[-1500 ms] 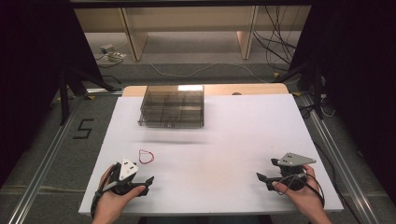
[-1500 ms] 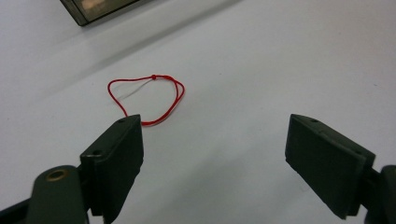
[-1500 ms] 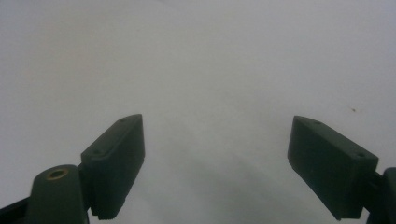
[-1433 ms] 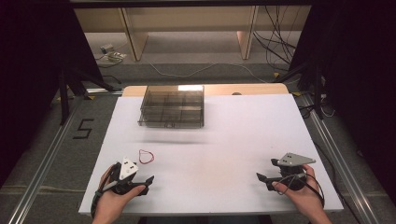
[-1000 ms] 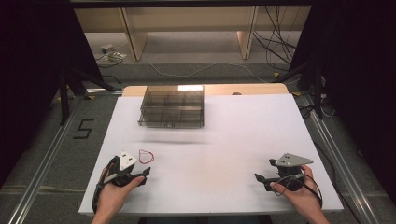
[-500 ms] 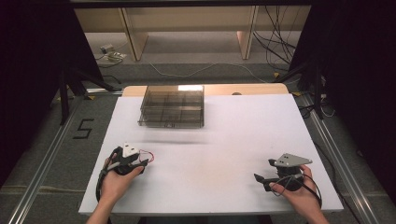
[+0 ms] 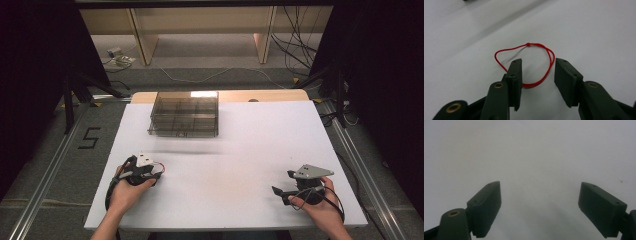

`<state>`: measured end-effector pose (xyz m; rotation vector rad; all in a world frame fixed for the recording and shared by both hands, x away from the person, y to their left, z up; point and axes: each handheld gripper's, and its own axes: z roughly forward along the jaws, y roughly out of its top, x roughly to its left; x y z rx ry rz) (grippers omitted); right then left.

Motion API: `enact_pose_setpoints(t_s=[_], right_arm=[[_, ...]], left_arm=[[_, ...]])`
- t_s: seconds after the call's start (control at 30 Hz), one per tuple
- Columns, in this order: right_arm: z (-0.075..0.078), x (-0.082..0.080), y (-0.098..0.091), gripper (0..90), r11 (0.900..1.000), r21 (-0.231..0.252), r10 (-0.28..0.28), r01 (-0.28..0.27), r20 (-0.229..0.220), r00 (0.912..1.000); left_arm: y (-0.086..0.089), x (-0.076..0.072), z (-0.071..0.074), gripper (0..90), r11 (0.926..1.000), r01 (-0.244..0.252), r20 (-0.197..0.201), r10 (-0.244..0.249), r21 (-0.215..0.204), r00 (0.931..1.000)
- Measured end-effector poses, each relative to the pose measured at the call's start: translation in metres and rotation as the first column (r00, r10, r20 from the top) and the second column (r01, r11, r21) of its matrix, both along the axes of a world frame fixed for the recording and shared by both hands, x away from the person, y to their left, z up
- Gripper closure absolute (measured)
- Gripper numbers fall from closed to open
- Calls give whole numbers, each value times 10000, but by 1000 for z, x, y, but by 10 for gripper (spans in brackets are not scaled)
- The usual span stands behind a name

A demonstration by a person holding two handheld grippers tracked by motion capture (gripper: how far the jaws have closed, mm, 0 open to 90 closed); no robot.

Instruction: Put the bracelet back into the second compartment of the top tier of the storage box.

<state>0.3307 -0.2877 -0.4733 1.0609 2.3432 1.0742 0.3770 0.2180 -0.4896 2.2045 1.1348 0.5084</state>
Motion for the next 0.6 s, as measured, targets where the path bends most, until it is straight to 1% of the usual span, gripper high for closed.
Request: enact_pose_setpoints(t_s=[0.03, 0.07, 0.1, 0.13, 0.17, 0.3, 0.33, 0.43, 0.53, 0.6], right_arm=[[0, 0, 0, 194, 10000, -9, 8, -8, -1, 10000], [0, 0, 0, 194, 10000, 12, -8, 8, 1, 10000], [0, 0, 1, 194, 10000, 6, 6, -6, 9, 10000], [0, 0, 1, 193, 10000, -2, 13, -13, 15, 10000], [0, 0, 1, 194, 10000, -2, 18, -18, 35, 10000], [0, 0, 1, 193, 10000, -4, 23, -23, 45, 10000], [0, 0, 0, 193, 10000, -7, 30, -30, 50, 10000], [0, 0, 0, 193, 10000, 7, 15, -15, 46, 10000], [0, 0, 0, 192, 10000, 7, 2, -2, 30, 10000], [0, 0, 0, 193, 10000, -32, 28, -28, 28, 10000]], left_arm=[[2, 1, -1, 593, 9998, 29, -97, -31, -176, 9999], [2, 1, -1, 608, 9998, 29, -97, -31, -176, 9999], [6, 1, -1, 620, 9986, 5, -284, -20, -523, 9996], [6, 1, -1, 627, 9986, 5, -284, -20, -523, 9996], [6, 1, -2, 638, 9981, -11, -284, -7, -623, 9996], [4, 1, -1, 668, 9980, -196, -448, 169, -604, 9989], [2, 0, 0, 698, 9982, -310, -509, 284, -505, 9983], [0, 0, 2, 751, 9986, -356, -617, 332, -393, 9975], [-2, -1, 3, 806, 9988, -354, -697, 329, -346, 9970], [-2, -1, 3, 834, 9985, -377, -743, 347, -393, 9966]])
